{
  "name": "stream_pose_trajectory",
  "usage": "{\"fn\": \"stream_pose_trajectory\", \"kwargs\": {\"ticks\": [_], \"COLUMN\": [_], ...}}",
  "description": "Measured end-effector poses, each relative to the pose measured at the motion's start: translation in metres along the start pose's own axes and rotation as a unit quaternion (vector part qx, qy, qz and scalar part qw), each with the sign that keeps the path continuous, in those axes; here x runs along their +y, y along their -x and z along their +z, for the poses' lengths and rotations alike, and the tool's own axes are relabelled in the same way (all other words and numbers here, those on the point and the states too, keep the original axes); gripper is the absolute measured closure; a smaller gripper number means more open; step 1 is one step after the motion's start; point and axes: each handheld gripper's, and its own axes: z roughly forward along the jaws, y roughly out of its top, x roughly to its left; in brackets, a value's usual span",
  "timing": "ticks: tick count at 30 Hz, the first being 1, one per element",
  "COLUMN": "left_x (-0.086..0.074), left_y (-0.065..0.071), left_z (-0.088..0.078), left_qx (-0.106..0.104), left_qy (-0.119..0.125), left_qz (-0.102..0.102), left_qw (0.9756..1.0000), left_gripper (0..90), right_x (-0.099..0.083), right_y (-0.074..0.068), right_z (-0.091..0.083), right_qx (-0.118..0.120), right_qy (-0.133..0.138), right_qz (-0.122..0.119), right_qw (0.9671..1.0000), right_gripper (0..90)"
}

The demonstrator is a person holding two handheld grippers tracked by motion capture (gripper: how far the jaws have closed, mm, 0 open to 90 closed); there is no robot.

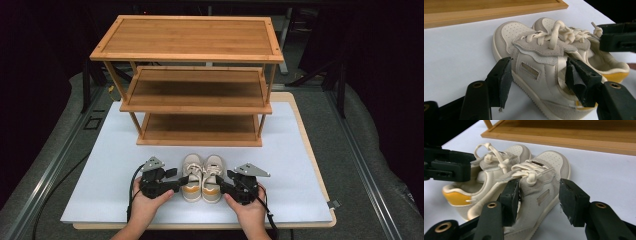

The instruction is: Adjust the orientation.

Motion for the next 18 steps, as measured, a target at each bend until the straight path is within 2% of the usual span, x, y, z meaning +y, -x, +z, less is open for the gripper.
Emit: {"fn": "stream_pose_trajectory", "kwargs": {"ticks": [2, 3, 4, 6, 8, 9, 11, 13, 18], "left_x": [0.000, -0.001, -0.001, -0.003, -0.004, -0.004, -0.005, -0.006, -0.006], "left_y": [0.000, 0.001, 0.001, 0.003, 0.003, 0.002, 0.002, 0.001, 0.002], "left_z": [0.003, 0.005, 0.006, 0.009, 0.010, 0.009, 0.009, 0.009, 0.009], "left_qx": [-0.002, -0.006, -0.009, -0.001, 0.001, 0.002, -0.001, -0.002, 0.003], "left_qy": [-0.004, -0.005, -0.007, -0.011, -0.010, -0.011, -0.005, -0.002, -0.002], "left_qz": [-0.002, -0.001, -0.001, 0.006, 0.003, 0.003, -0.003, -0.006, -0.004], "left_qw": [1.0000, 1.0000, 0.9999, 0.9999, 0.9999, 0.9999, 1.0000, 1.0000, 1.0000], "left_gripper": [39.4, 45.4, 45.4, 45.4, 46.9, 48.0, 48.5, 49.1, 50.6], "right_x": [-0.001, -0.003, -0.003, -0.006, -0.008, -0.011, -0.011, -0.011, -0.010], "right_y": [-0.001, -0.004, -0.004, -0.005, -0.005, -0.006, -0.006, -0.005, -0.005], "right_z": [0.001, 0.002, 0.002, 0.004, 0.007, 0.009, 0.010, 0.010, 0.011], "right_qx": [0.004, -0.003, -0.003, 0.001, 0.004, -0.003, -0.008, 0.003, 0.011], "right_qy": [-0.001, -0.003, -0.003, -0.005, -0.012, -0.011, -0.010, -0.013, -0.016], "right_qz": [-0.001, 0.000, 0.000, 0.012, 0.021, 0.026, 0.027, 0.026, 0.029], "right_qw": [1.0000, 1.0000, 1.0000, 0.9999, 0.9997, 0.9996, 0.9995, 0.9996, 0.9994], "right_gripper": [52.6, 54.0, 54.0, 54.0, 54.0, 51.1, 50.8, 54.6, 58.6]}}
